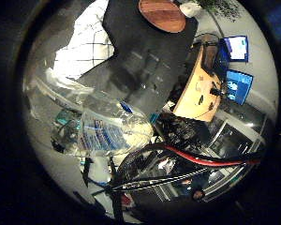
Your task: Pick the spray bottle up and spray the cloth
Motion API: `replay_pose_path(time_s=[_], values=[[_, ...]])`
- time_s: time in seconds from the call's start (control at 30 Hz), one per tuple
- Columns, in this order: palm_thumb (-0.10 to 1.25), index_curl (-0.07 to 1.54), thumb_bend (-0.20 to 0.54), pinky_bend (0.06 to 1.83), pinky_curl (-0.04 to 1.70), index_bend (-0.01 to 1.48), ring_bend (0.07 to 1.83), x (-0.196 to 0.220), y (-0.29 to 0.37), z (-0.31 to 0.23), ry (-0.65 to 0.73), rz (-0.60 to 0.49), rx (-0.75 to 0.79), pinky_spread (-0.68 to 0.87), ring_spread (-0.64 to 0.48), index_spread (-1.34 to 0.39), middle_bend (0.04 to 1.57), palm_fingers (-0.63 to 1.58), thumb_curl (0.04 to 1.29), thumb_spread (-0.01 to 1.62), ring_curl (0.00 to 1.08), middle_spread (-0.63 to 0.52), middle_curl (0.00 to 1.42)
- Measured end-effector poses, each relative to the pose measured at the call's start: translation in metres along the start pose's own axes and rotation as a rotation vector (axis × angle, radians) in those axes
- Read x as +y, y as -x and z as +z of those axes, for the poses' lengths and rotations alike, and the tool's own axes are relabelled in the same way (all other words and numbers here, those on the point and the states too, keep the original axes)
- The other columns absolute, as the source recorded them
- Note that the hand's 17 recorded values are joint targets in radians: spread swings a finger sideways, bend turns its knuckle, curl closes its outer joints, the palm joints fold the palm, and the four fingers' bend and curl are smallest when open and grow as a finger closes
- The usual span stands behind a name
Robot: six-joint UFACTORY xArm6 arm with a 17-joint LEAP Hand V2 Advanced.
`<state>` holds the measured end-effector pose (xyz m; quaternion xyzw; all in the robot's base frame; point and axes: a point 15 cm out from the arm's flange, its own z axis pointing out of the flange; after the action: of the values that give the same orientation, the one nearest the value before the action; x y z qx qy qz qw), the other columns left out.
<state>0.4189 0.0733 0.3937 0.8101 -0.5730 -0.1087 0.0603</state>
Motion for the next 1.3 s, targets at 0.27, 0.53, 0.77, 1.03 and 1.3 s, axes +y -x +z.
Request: replay_pose_path(time_s=[0.27,0.53,0.77,1.03,1.3], values=[[1.04,0.92,-0.013,1.04,1.46,1.04,1.32,-0.023,-0.005,0.026,0.012,0.014,-0.017,-0.22,-0.26,-0.28,1.24,1.08,0.66,1.08,0.87,-0.2,0.95],[1.03,0.92,-0.013,1.04,1.45,1.04,1.32,-0.036,-0.011,0.041,-0.005,0.021,-0.025,-0.22,-0.26,-0.28,1.24,1.08,0.66,1.08,0.87,-0.2,0.94],[1.03,0.92,-0.013,1.04,1.45,1.04,1.32,-0.042,0.022,0.024,-0.074,-0.02,-0.128,-0.22,-0.26,-0.28,1.24,1.08,0.66,1.08,0.87,-0.2,0.95],[1.05,0.92,-0.012,1.04,1.46,1.05,1.33,-0.053,0.078,-0.02,-0.244,-0.101,-0.258,-0.21,-0.25,-0.28,1.24,1.08,0.67,1.07,0.87,-0.2,0.95],[1.05,0.92,-0.012,1.04,1.47,1.05,1.33,-0.071,0.121,-0.045,-0.365,-0.195,-0.347,-0.21,-0.25,-0.27,1.23,1.08,0.67,1.07,0.87,-0.19,0.95]])
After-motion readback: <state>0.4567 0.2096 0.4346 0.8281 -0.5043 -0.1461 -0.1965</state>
